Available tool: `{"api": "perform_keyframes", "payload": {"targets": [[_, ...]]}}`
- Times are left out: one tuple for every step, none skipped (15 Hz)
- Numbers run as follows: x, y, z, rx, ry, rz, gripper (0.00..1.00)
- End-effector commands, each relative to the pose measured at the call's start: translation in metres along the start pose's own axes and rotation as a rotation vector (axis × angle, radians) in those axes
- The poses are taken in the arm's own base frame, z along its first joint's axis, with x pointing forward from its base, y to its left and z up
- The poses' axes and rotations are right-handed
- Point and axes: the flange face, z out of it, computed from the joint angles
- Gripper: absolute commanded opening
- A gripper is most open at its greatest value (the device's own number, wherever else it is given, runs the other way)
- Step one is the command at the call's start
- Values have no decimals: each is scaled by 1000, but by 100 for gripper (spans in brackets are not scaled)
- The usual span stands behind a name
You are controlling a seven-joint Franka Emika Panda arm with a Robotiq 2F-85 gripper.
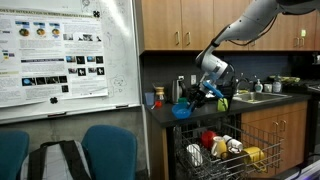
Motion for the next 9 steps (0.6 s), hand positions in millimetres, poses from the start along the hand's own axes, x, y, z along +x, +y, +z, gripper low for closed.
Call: {"api": "perform_keyframes", "payload": {"targets": [[23, -12, 14, 50, 3, 37, 12], [28, -14, 17, 56, 6, 46, 12], [33, -15, 20, 60, 11, 54, 12], [38, -16, 23, 63, 16, 60, 12], [42, -17, 25, 67, 21, 67, 12], [47, -17, 27, 68, 26, 74, 12], [52, -17, 28, 68, 28, 83, 12], [56, -16, 30, 67, 30, 93, 12], [62, -16, 30, 68, 34, 105, 12]]}}
